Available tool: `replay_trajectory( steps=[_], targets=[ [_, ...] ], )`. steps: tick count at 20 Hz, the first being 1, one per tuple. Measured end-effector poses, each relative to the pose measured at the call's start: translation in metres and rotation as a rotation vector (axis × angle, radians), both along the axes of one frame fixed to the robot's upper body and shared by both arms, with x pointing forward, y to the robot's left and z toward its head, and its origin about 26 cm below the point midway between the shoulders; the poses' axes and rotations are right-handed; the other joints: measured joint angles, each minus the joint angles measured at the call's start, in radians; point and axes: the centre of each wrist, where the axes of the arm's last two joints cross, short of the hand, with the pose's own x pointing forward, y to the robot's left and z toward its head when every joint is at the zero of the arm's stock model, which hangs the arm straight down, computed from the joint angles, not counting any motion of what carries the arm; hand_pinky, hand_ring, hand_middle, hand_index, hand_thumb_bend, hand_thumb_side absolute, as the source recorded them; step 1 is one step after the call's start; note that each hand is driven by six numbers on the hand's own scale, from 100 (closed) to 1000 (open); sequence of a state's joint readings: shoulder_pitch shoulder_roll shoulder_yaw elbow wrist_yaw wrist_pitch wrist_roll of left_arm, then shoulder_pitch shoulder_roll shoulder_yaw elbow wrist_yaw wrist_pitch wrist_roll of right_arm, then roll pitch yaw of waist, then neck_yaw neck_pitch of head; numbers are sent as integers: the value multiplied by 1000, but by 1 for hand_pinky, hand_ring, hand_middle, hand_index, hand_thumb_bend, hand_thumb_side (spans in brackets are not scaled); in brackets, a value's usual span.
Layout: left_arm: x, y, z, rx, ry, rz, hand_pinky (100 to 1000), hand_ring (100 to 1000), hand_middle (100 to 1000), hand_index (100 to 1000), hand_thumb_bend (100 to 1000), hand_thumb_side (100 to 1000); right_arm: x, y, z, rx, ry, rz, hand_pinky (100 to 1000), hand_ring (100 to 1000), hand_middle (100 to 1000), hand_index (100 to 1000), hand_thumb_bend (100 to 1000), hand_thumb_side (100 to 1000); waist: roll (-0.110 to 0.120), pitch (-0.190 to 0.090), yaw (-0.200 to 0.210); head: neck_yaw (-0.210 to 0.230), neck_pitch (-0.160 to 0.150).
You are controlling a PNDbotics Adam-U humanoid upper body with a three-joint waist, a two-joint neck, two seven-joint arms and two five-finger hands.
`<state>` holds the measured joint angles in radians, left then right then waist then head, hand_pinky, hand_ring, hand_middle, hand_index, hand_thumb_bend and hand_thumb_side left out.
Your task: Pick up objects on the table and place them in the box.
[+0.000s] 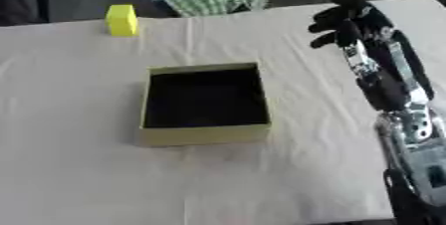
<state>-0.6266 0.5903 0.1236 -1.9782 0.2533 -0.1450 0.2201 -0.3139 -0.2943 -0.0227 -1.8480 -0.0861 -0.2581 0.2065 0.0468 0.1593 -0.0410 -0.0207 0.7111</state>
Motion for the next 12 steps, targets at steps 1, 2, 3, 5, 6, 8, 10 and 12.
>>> replay_trajectory(
  steps=[1, 2, 3, 5, 6, 8, 10, 12],
  targets=[
    [-3, 1, 16, -3, -52, 6, 792, 664, 694, 794, 508, 497, 0, 0, -1, -1, 4, 1, 598, 704, 679, 895, 100, 654, 1, -4, -5, 1, 0],
    [-6, 3, 33, -10, -101, 12, 791, 669, 700, 796, 517, 491, 0, 1, -2, -3, 8, 4, 598, 704, 679, 895, 100, 654, 2, -8, -10, 2, 0],
    [-7, 4, 49, -20, -142, 18, 792, 672, 703, 797, 524, 488, 0, 0, -3, -4, 14, 3, 598, 704, 679, 895, 100, 654, 2, -12, -15, 4, 0],
    [-4, 11, 79, -53, -192, 45, 805, 679, 712, 797, 517, 508, 0, 1, -4, -5, 18, 7, 598, 704, 679, 895, 100, 655, 5, -20, -22, 9, 2],
    [1, 16, 91, -78, -194, 65, 808, 681, 715, 797, 514, 515, 0, 2, -5, -5, 21, 11, 598, 704, 679, 895, 100, 655, 7, -23, -27, 11, 2],
    [17, 26, 113, -136, -168, 112, 818, 680, 718, 795, 491, 545, 1, 2, -6, -9, 26, 17, 598, 704, 679, 895, 100, 655, 9, -26, -38, 19, 4],
    [38, 37, 126, -191, -107, 167, 825, 675, 716, 791, 473, 575, 1, 3, -7, -13, 29, 23, 598, 704, 679, 895, 100, 655, 12, -29, -50, 24, 9],
    [61, 50, 132, -252, -29, 231, 834, 675, 720, 789, 455, 607, 1, 4, -8, -17, 34, 29, 598, 704, 679, 895, 100, 655, 17, -32, -67, 31, 10]
  ],
)
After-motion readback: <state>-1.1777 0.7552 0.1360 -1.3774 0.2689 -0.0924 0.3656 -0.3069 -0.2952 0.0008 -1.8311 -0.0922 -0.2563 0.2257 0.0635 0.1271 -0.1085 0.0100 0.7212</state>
